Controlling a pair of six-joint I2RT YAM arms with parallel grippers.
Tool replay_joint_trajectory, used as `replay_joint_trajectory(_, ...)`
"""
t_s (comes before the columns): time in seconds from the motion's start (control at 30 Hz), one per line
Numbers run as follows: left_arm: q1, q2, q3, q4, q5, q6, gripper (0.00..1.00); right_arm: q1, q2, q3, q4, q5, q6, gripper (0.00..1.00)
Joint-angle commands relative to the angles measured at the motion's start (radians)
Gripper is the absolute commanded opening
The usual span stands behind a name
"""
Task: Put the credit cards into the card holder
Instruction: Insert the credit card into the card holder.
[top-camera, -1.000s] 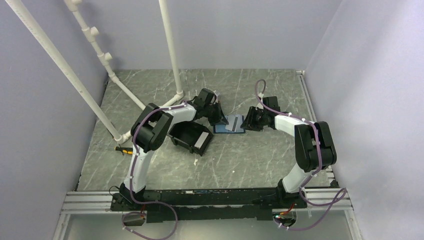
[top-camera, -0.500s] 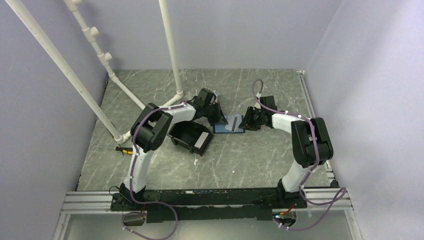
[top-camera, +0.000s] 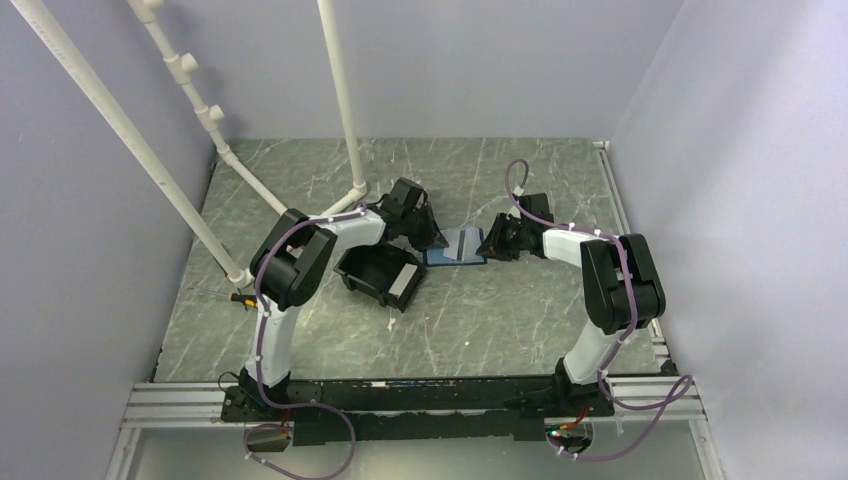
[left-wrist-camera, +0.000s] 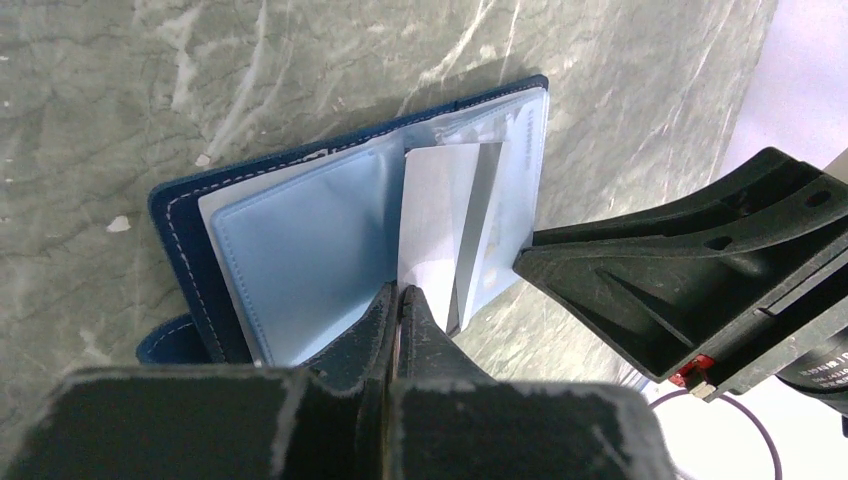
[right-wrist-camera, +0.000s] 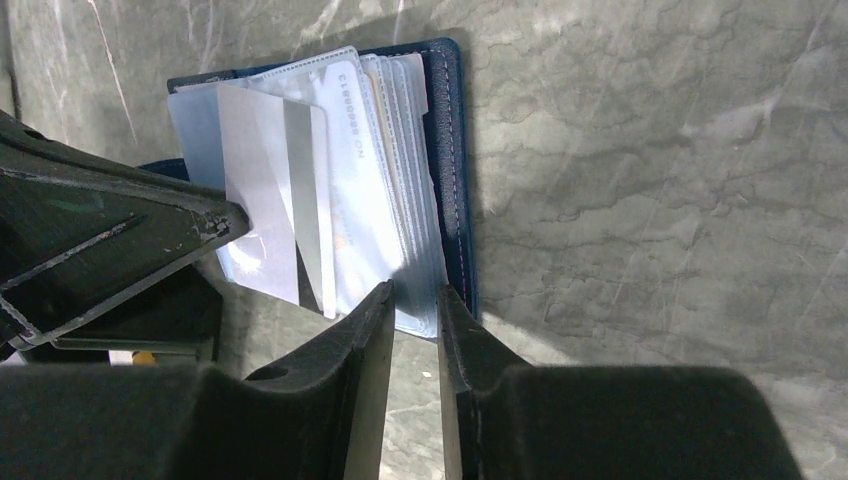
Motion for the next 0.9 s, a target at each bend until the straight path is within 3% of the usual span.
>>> replay_joint_trajectory(0.0, 0.009, -0.039, -0.009, -0.006, -0.061, -0.008, 0.0, 0.01, 0.03, -0.034, -0.017, 0.027, -0.001, 0.23)
replay_joint_trajectory(0.43, 0.008, -0.058, -0.07, 0.091, -0.142, -0.076, 0.0, 0.013, 0.03, -0.041, -0.004, 0.011, 0.017, 0.23)
replay_joint_trajectory(0.87, -0.001, 0.014, -0.005, 0.124, 0.042, -0.025, 0.0, 0.013, 0.019, -0.033, -0.001, -0.016, 0.017, 0.21)
